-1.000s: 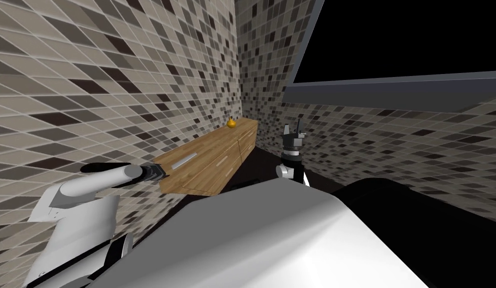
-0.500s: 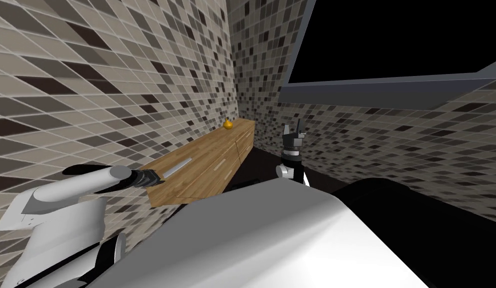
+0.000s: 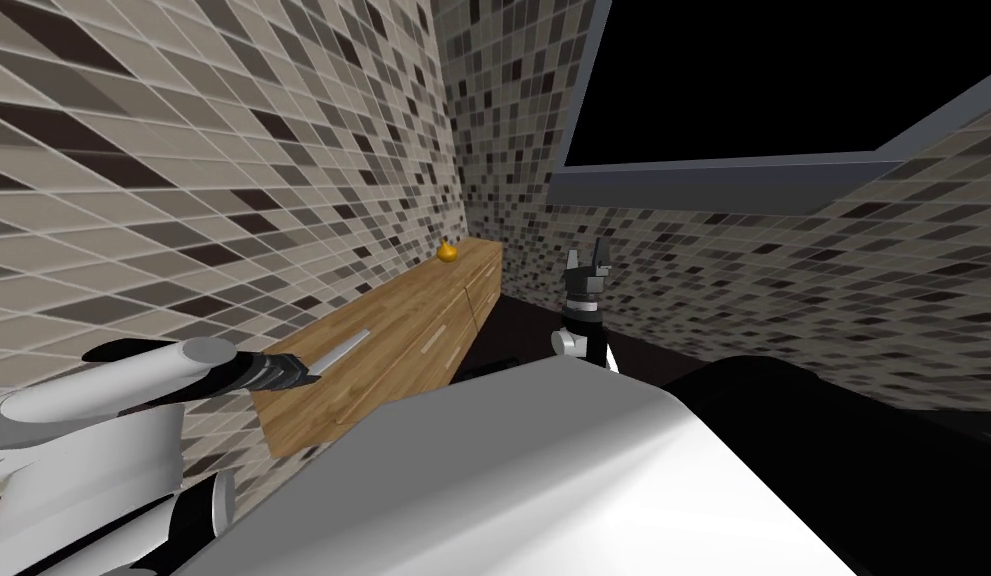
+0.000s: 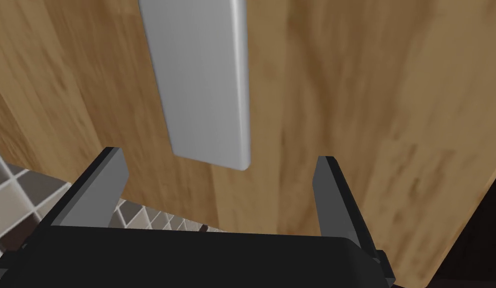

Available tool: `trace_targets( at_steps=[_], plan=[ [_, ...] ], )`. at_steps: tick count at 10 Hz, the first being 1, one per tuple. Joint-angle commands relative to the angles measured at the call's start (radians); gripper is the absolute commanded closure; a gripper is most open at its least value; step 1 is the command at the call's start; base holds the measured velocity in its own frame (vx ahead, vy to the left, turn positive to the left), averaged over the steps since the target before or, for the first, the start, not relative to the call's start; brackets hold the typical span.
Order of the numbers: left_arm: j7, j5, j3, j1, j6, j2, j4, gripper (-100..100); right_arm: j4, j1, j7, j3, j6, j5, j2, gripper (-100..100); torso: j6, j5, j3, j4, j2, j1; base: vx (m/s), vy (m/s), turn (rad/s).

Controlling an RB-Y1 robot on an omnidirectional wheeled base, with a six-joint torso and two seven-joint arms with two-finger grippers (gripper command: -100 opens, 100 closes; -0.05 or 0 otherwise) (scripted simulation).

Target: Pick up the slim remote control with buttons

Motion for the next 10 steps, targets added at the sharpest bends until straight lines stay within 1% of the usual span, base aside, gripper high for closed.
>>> trace_targets(
  at_steps=[1, 2, 3, 4, 5, 6, 8, 10],
  plan=[
    [0.004, 0.008, 0.011, -0.001, 0.036, 0.009, 0.020, -100, 0.000, 0.000, 0.000, 0.000, 0.000, 0.000, 0.000, 0, 0.000, 0.000, 0.000, 0.000, 0.000, 0.000, 0.058, 0.032, -0.091],
    [0.013, 0.020, 0.026, -0.001, 0.071, 0.020, 0.053, -100, 0.000, 0.000, 0.000, 0.000, 0.000, 0.000, 0.000, 0, -0.001, 0.000, 0.000, 0.000, 0.000, 0.000, 0.060, 0.047, -0.179],
    [0.013, 0.020, 0.026, -0.001, 0.078, 0.020, 0.053, -100, 0.000, 0.000, 0.000, 0.000, 0.000, 0.000, 0.000, 0, 0.000, 0.000, 0.000, 0.000, 0.000, 0.001, 0.055, 0.042, -0.095],
    [0.021, 0.030, 0.040, 0.000, 0.114, 0.029, 0.083, -100, 0.000, 0.000, 0.000, 0.000, 0.000, 0.000, 0.000, 0, -0.001, 0.000, 0.000, 0.000, 0.000, 0.000, 0.074, 0.038, -0.139],
    [0.027, 0.038, 0.051, 0.002, 0.140, 0.035, 0.110, -100, 0.000, 0.000, 0.000, 0.000, 0.000, 0.000, 0.000, 0, 0.000, 0.000, 0.000, 0.000, 0.000, 0.000, 0.104, 0.065, -0.218],
    [0.027, 0.038, 0.051, 0.002, 0.149, 0.035, 0.110, -100, 0.000, 0.000, 0.000, 0.000, 0.000, 0.000, 0.000, 0, 0.000, 0.000, -0.001, 0.000, -0.002, 0.002, 0.072, 0.050, -0.094],
    [0.038, 0.052, 0.068, 0.008, 0.200, 0.043, 0.154, -100, 0.000, 0.000, 0.000, 0.000, 0.000, 0.000, 0.000, 0, -0.001, 0.000, 0.000, 0.000, 0.000, 0.000, 0.058, 0.033, -0.145],
    [0.044, 0.060, 0.076, 0.014, 0.228, 0.044, 0.181, -100, 0.000, 0.000, 0.000, 0.000, 0.000, 0.000, 0.000, 0, -0.001, 0.000, 0.000, 0.000, 0.000, 0.001, 0.061, 0.055, -0.099]
  ],
)
